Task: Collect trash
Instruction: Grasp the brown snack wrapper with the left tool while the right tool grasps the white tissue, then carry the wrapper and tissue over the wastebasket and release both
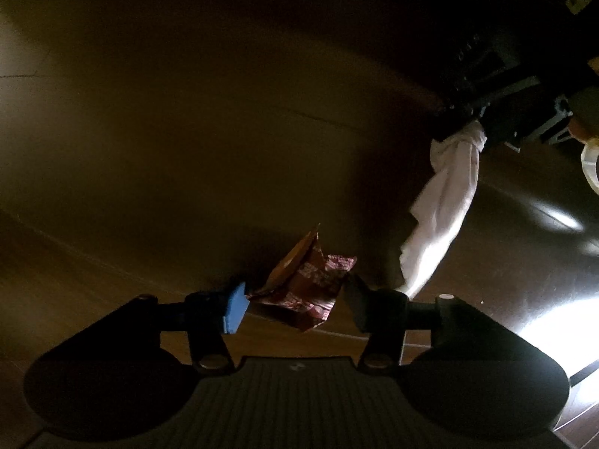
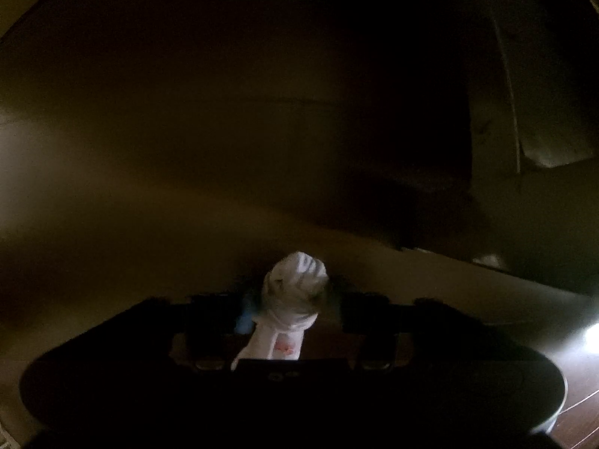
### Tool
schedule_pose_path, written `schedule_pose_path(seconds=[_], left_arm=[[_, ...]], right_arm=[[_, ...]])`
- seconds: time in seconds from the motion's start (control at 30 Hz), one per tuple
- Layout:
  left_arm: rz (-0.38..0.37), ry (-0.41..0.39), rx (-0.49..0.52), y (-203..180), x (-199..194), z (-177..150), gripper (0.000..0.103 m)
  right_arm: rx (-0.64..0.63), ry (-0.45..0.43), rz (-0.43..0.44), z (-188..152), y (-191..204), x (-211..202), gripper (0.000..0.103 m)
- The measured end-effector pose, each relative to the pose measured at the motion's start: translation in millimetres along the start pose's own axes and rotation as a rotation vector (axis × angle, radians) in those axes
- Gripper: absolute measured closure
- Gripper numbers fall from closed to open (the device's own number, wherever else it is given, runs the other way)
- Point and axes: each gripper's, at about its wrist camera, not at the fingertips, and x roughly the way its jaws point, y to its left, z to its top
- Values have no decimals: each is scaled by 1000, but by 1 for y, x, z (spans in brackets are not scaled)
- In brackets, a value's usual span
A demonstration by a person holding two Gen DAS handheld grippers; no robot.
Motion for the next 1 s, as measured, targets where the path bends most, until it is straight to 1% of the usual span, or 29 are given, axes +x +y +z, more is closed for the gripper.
schedule_pose_path(seconds=[0.07, 0.1, 0.13, 0.2, 0.3, 0.47, 0.67, 0.73, 0.77, 0.83, 0.87, 0.93, 1.0], left_arm=[[5, -1, -11, 1, -1, -1, 53], [4, 2, -20, 1, -2, -1, 54], [2, 8, -33, 2, -2, -2, 58], [-5, 29, -64, 6, -3, -3, 70], [-14, 52, -106, 10, -9, -7, 71], [-40, 47, -163, 20, -31, -12, 73], [-23, 14, -192, 29, -76, -26, 73], [-17, 4, -195, 29, -92, -30, 73], [-15, -2, -194, 31, -100, -32, 73], [-6, -14, -194, 29, -117, -35, 73], [0, -20, -195, 28, -125, -37, 73], [8, -34, -200, 26, -142, -36, 73], [13, -57, -199, 26, -160, -34, 73]], right_arm=[[-18, 0, 21, -1, -3, -5, 78], [-30, -5, 21, -3, -3, -8, 79], [-46, -10, 25, -6, -3, -11, 80], [-76, -24, 32, -13, -5, -17, 81], [-112, -45, 52, -27, -12, -35, 82], [-216, -38, 58, -55, -22, -61, 83], [-337, 24, 35, -108, -38, -88, 83], [-366, 45, 37, -126, -48, -96, 83], [-386, 54, 33, -128, -42, -101, 83], [-423, 64, 25, -146, -51, -112, 83], [-432, 69, 25, -148, -52, -121, 83], [-440, 68, 25, -164, -66, -134, 83], [-408, 58, 44, -174, -81, -150, 83]])
